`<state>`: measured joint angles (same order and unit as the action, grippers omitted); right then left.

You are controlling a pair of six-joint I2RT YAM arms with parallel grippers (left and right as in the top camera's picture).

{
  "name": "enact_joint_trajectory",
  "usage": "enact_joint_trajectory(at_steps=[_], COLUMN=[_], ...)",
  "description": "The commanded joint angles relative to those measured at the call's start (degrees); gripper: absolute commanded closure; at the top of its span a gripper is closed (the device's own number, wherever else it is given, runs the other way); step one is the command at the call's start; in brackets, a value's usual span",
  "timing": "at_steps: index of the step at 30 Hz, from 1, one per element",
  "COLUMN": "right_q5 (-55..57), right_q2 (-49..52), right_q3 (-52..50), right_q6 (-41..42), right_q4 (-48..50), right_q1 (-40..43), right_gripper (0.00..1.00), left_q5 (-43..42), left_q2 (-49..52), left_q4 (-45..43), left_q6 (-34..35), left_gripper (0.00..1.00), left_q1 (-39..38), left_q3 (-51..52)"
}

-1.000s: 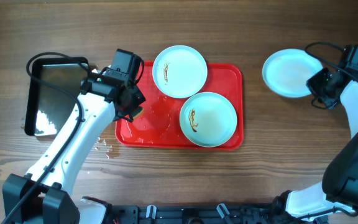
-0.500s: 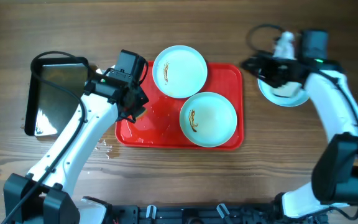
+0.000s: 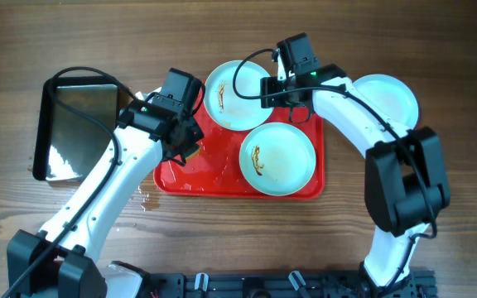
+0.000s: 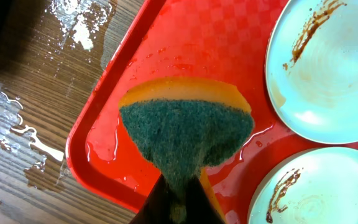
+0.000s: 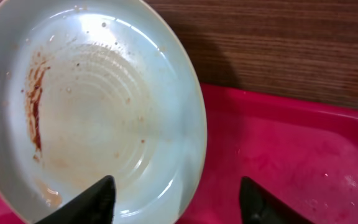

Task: Clean dirty plates on tray and stack at the side

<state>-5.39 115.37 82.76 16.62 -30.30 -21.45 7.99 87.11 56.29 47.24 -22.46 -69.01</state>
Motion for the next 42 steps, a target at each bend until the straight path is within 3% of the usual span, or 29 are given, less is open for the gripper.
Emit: enact_joint_trajectory(at_steps=[1,5,13,16,27,35,37,40,42], right_q5=[1.38,1.95,-4.22,-9.03,-12.04,-10.80,-10.82,-10.80,-10.80], right_q2=[2.71,5.18,5.62,5.62,5.64,5.66,5.66,5.66,5.68], right_q3=[0.42,0.37,0.37,0.37,0.37,0.37,0.37,0.37,0.37], right_q6=[0.11,0.17,4.46,4.52,6.45,6.84,6.88,5.90,5.90], right_q4=[1.33,2.40,4.35,4.37,-1.29,-6.91,-6.58,-6.43,-6.40], right_q1=[-0.04,-0.02,-0.33,-1.36,-12.04,-12.66,-12.68,-12.68,-12.68], right_gripper=[0.55,0.57,0.96,0.96,0.96,0.95,0.71,0.67,0.59], left_q5=[-0.04,-0.07,-0.04,0.42,6.47,8.31,8.13,6.01,3.65], left_q2=[0.07,0.07,0.07,0.07,0.07,0.26,0.81,2.45,4.20], left_q4=[-0.37,-0.35,-0.35,-0.35,1.84,2.62,2.62,1.64,-0.22], left_q6=[-0.26,-0.28,-0.28,-0.28,-0.31,-0.31,-0.31,-0.33,-0.52], left_gripper=[0.96,0.96,0.96,0.96,0.96,0.96,0.96,0.96,0.96], left_q1=[-0.26,-0.26,-0.26,-0.26,-0.26,-0.26,-0.26,-0.26,-0.26], left_q3=[-0.31,-0.31,-0.31,-0.31,-0.31,-0.31,-0.31,-0.31,-0.31])
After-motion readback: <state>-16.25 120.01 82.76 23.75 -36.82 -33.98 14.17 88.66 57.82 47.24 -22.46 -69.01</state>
